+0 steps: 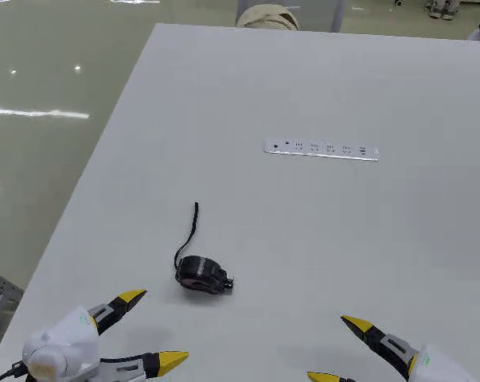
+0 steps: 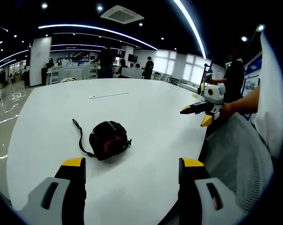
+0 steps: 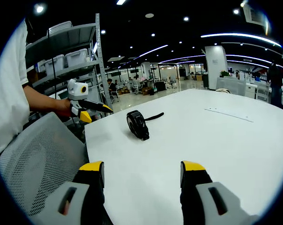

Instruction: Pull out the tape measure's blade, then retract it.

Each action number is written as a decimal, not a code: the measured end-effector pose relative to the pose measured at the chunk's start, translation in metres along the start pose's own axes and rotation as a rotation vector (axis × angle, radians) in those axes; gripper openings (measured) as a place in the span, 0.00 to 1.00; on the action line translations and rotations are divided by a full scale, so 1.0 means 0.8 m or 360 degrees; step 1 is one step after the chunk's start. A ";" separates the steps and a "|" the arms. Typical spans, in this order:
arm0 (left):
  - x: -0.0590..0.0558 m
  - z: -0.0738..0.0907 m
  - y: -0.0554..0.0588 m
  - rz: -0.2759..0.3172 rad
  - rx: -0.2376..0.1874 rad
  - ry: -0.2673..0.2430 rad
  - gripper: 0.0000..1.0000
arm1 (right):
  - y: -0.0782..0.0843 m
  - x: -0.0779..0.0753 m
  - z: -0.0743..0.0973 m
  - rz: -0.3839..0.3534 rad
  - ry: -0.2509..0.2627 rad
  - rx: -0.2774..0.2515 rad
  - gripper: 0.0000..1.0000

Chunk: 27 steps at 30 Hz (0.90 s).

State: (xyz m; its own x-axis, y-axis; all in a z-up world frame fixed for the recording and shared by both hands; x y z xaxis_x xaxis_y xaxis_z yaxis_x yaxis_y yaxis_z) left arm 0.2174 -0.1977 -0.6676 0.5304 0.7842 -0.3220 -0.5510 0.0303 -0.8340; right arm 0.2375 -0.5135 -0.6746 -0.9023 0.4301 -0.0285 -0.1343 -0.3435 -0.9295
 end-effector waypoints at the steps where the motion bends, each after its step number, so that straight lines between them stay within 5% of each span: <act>1: 0.000 -0.001 -0.002 -0.0001 0.0000 0.0006 0.79 | 0.001 -0.001 -0.001 0.0002 -0.0004 0.0002 0.66; 27: 0.040 -0.035 -0.014 -0.0125 0.0142 0.0116 0.75 | -0.005 -0.015 -0.047 -0.0006 -0.0155 -0.0054 0.64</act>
State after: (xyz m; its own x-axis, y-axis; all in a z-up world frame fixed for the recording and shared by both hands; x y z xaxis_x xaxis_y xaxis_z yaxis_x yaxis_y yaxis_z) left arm 0.2583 -0.1904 -0.6810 0.6178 0.7303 -0.2915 -0.5591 0.1473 -0.8159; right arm 0.2640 -0.4862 -0.6844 -0.9376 0.3477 0.0092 -0.1252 -0.3127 -0.9415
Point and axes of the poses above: the centre of the closed fingertips' face, and the gripper's own axes: z roughly backward along the fingers, x roughly to its left, y roughly out of its underside, the point moved 5 cm from there along z, roughly backward along the fingers, and after that the axes turned 11 degrees about z, right-handed, at the moved point
